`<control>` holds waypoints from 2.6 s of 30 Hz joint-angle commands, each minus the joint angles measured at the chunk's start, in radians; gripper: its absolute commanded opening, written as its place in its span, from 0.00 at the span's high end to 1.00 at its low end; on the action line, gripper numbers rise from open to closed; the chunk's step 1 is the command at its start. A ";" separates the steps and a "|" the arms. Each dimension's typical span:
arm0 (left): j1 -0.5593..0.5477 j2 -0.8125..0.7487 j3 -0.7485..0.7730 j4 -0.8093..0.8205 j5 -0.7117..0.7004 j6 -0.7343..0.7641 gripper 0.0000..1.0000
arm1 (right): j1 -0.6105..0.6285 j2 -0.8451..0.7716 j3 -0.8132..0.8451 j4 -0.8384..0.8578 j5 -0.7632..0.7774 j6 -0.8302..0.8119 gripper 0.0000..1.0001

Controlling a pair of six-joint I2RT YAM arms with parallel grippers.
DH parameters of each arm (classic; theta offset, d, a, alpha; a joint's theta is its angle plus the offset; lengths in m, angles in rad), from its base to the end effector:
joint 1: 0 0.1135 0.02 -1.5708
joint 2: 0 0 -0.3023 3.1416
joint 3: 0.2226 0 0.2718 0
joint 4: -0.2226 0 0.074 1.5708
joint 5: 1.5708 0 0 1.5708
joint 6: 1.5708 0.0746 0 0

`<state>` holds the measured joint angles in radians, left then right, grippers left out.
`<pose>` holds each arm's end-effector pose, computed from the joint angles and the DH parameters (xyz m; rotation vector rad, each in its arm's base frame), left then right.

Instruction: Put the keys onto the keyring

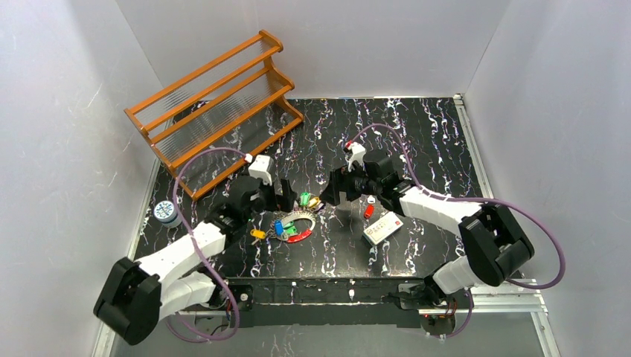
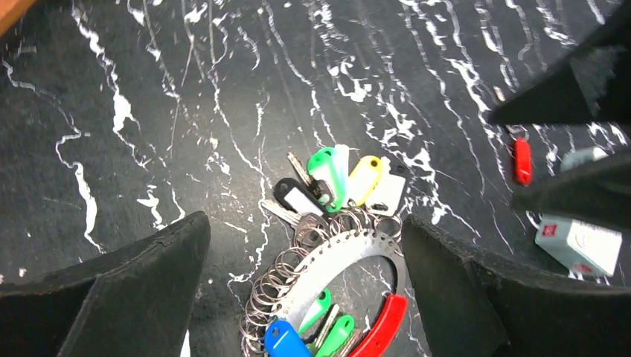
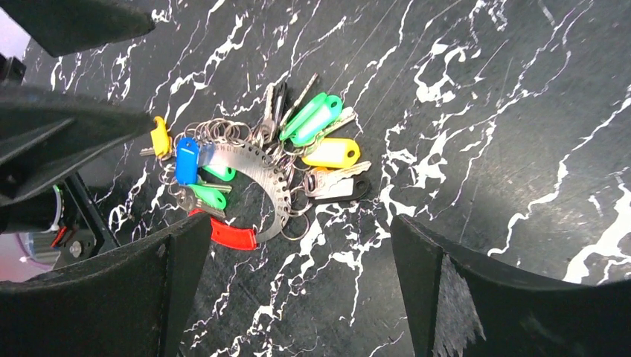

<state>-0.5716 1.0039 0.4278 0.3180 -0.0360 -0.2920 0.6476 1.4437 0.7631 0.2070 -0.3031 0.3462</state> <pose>0.2170 -0.1364 0.2365 0.2345 1.8523 -0.5713 0.2694 0.2317 0.2270 -0.5192 2.0877 0.9116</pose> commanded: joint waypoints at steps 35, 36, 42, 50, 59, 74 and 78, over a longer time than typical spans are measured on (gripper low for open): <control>0.030 0.141 0.070 -0.349 -0.096 -0.272 0.31 | 0.002 0.387 0.234 -0.085 -0.286 -0.010 0.55; 0.030 0.127 0.065 -0.347 -0.097 -0.275 0.32 | 0.006 0.392 0.242 -0.094 -0.277 -0.020 0.55; 0.030 0.067 0.041 -0.350 -0.125 -0.283 0.38 | 0.020 0.456 0.310 -0.158 -0.250 -0.066 0.58; 0.030 0.050 0.026 -0.356 -0.119 -0.285 0.44 | 0.024 0.459 0.302 -0.265 -0.265 -0.093 0.70; 0.030 0.051 0.030 -0.355 -0.112 -0.282 0.48 | 0.031 0.379 0.238 -0.296 -0.276 -0.071 0.74; 0.086 0.157 0.084 -0.373 -0.002 -0.389 0.63 | 0.151 0.365 0.382 -0.328 -0.123 -0.150 0.61; 0.156 0.162 0.059 -0.355 0.091 -0.423 0.62 | 0.167 0.387 0.387 -0.316 -0.155 -0.143 0.61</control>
<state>-0.4732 1.1713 0.4778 -0.0311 -0.0387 -0.6685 0.8013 1.8133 1.1122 -0.1219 -0.4370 0.2096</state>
